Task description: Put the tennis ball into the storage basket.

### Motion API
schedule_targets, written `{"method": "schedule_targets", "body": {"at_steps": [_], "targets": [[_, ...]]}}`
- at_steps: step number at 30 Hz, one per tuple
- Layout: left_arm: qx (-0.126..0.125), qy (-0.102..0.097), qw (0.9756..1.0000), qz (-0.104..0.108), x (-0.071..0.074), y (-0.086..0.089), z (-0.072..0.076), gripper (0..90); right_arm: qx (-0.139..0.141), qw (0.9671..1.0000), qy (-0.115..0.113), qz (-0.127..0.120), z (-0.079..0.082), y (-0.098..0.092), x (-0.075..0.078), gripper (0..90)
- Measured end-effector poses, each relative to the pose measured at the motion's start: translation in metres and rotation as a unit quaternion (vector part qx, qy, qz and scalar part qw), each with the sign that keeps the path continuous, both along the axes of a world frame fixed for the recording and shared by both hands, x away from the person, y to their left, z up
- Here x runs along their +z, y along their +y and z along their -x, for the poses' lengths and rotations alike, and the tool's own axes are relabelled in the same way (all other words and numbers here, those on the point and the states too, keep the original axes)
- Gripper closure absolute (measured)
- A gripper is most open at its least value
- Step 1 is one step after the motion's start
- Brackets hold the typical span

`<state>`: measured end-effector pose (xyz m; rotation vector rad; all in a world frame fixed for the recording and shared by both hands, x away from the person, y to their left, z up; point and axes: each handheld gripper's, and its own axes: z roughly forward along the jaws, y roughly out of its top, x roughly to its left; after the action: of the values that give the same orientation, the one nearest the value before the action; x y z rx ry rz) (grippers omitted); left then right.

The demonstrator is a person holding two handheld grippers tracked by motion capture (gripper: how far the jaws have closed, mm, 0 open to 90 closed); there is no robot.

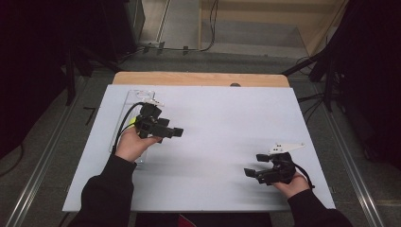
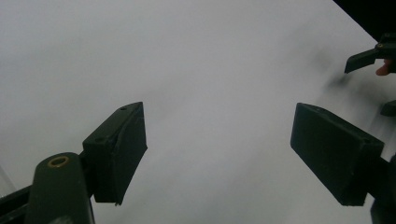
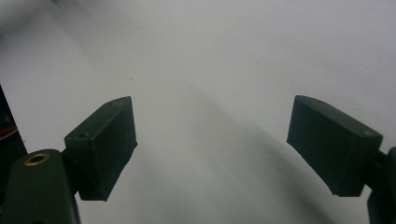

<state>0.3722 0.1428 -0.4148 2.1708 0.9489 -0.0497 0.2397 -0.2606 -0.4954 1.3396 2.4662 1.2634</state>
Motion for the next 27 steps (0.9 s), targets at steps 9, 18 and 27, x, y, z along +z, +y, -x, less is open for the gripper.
{"method": "schedule_targets", "body": {"at_steps": [9,18,27], "targets": [[-0.009,-0.006,0.9998,0.015,0.0,0.003,0.014,18.9,0.001,1.0,0.001,-0.002,0.0,0.0,0.0,13.8],[-0.007,-0.008,0.9996,0.027,-0.005,0.01,0.027,18.9,0.0,1.0,0.001,-0.002,0.0,-0.001,0.0,13.7],[-0.017,-0.014,0.9997,0.006,-0.016,0.013,0.038,18.8,-0.001,1.0,0.001,-0.001,0.0,0.0,0.0,13.7]]}}
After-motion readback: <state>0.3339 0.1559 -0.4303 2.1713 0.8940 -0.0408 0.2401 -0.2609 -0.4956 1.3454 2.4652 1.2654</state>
